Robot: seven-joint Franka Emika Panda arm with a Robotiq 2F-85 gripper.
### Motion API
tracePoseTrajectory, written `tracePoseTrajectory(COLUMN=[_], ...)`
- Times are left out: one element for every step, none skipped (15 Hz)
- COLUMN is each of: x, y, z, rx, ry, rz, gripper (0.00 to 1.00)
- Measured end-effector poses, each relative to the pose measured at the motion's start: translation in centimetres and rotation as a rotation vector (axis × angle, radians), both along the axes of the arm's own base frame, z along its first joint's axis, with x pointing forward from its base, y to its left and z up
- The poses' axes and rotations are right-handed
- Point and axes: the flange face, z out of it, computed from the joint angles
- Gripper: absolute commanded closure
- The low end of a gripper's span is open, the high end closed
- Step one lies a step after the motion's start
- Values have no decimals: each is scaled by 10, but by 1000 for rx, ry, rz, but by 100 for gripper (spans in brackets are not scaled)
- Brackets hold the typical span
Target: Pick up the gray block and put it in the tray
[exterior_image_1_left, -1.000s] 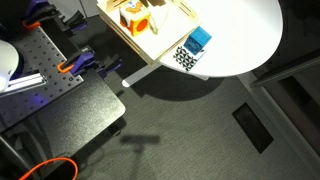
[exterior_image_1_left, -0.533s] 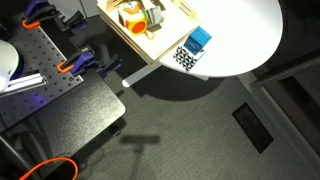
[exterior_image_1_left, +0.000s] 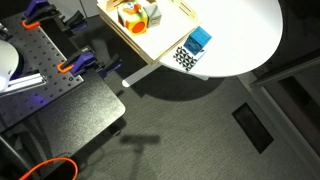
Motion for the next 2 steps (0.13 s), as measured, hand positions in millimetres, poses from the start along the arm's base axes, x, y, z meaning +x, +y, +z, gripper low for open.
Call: tracePoseTrajectory(x=[0,0], y=[2,2], z=[1,1], rx=[1,1], ry=[0,2], rz=[3,4], gripper=[0,0])
